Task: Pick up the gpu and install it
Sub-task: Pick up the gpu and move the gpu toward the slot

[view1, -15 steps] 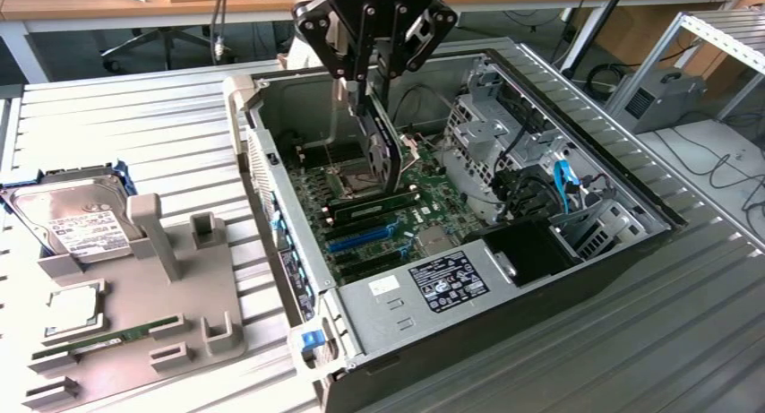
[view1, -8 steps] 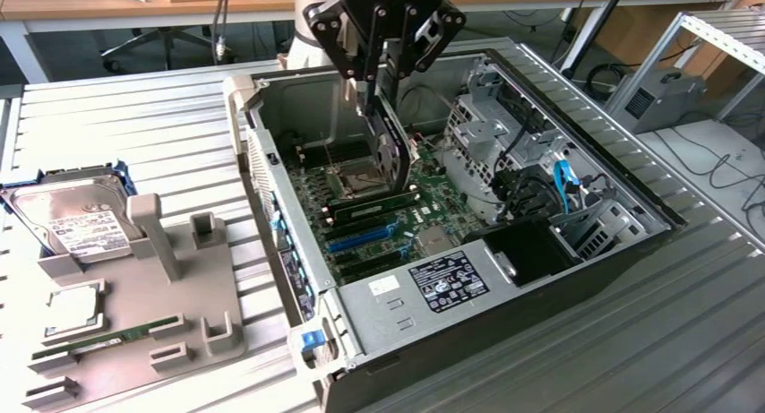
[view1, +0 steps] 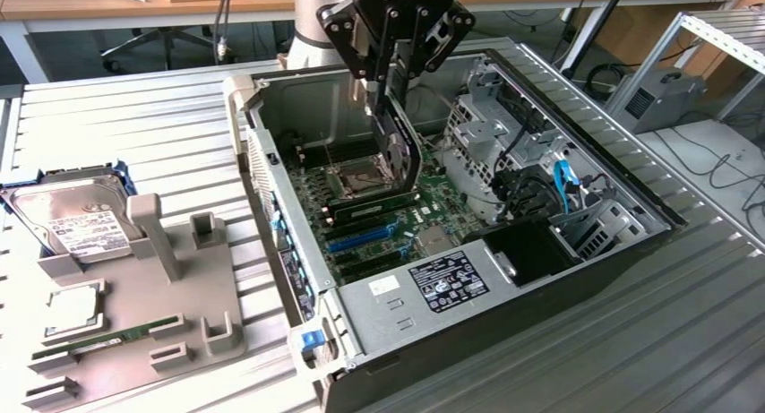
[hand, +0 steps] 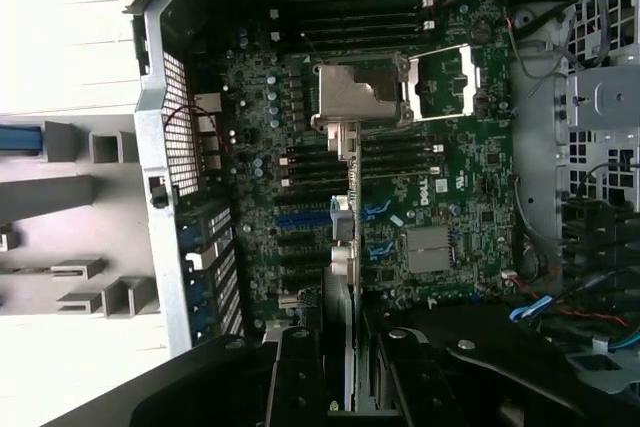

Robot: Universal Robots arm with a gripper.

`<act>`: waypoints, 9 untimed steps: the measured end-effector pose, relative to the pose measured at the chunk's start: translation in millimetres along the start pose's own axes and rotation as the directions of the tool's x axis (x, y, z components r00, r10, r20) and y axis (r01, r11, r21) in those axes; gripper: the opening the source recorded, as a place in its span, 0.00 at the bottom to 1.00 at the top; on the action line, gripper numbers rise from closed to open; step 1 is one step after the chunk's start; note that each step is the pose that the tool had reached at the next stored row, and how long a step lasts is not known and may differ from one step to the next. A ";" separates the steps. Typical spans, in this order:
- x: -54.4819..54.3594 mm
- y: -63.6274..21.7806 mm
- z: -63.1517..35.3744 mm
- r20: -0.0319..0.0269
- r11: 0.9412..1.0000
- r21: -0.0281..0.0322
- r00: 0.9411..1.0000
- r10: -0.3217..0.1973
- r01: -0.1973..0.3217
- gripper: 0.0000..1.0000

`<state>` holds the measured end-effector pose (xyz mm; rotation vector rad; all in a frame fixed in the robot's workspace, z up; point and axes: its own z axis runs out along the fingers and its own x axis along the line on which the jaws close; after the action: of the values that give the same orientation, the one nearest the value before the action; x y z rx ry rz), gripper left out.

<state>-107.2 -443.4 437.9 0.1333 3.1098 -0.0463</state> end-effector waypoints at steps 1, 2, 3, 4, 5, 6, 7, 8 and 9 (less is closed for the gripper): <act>-1.0 0.1 0.2 0.000 1.000 0.000 1.000 0.000 0.000 0.26; -2.1 0.2 0.4 0.000 1.000 0.000 1.000 0.000 0.000 0.26; -3.1 0.3 0.6 0.000 1.000 0.000 1.000 0.000 0.000 0.26; -4.1 0.4 0.8 0.000 1.000 0.000 1.000 0.000 0.000 0.26; -5.0 0.4 1.0 0.000 1.000 0.000 1.000 0.000 0.000 0.26; -5.9 0.5 1.2 0.000 1.000 0.000 1.000 0.000 0.000 0.26; -6.8 0.6 1.4 0.000 1.000 0.000 1.000 0.000 0.000 0.26; -8.5 0.8 1.8 0.000 1.000 0.000 1.000 0.000 0.000 0.26; -9.7 0.9 2.1 0.000 1.000 0.000 1.000 0.000 0.000 0.26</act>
<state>-97.4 -443.4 436.1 0.1333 3.1098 -0.0464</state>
